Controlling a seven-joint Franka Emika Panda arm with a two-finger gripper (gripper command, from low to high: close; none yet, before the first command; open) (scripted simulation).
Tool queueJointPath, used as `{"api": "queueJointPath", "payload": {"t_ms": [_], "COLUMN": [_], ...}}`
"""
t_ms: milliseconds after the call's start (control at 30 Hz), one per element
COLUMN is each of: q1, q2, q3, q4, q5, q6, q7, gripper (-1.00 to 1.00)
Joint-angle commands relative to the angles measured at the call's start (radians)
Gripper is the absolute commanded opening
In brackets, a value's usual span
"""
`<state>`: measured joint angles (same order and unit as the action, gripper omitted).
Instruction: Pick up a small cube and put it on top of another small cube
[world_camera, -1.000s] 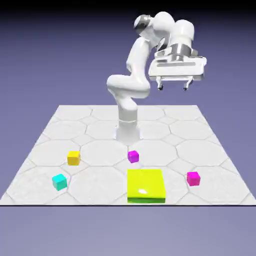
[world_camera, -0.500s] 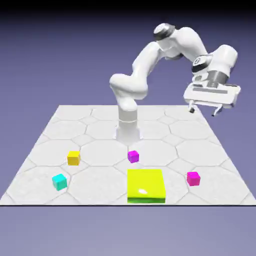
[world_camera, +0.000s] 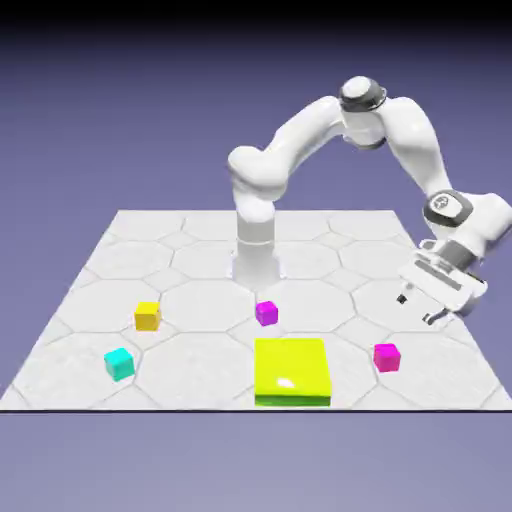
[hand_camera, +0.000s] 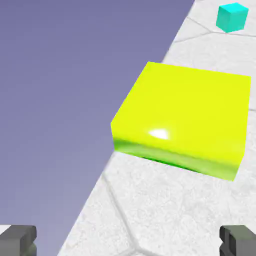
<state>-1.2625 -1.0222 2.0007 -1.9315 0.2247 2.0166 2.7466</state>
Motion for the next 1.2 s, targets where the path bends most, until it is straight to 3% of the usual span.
{"api": "queueJointPath", "payload": {"t_ms": [0,133,400,433,767,1167], "q1": [-0.023,-0.091,0.001,0.001,-0.091,-0.52], "q2": [-0.008,-0.032,-0.314,-0.314,-0.032,0.186], "q3": [0.036,0.142,0.047,0.047,0.142,-0.067], "q4": [0.016,0.062,0.022,0.022,0.062,-0.372], "q5": [0.004,0.016,0.344,0.344,0.016,-0.191], "q6": [-0.019,-0.072,-0.031,-0.031,-0.072,0.184], "q7": [0.036,0.142,-0.049,-0.049,0.142,0.139], "gripper": [0.0,0.0,0.0,-1.0,-1.0,-1.0]}}
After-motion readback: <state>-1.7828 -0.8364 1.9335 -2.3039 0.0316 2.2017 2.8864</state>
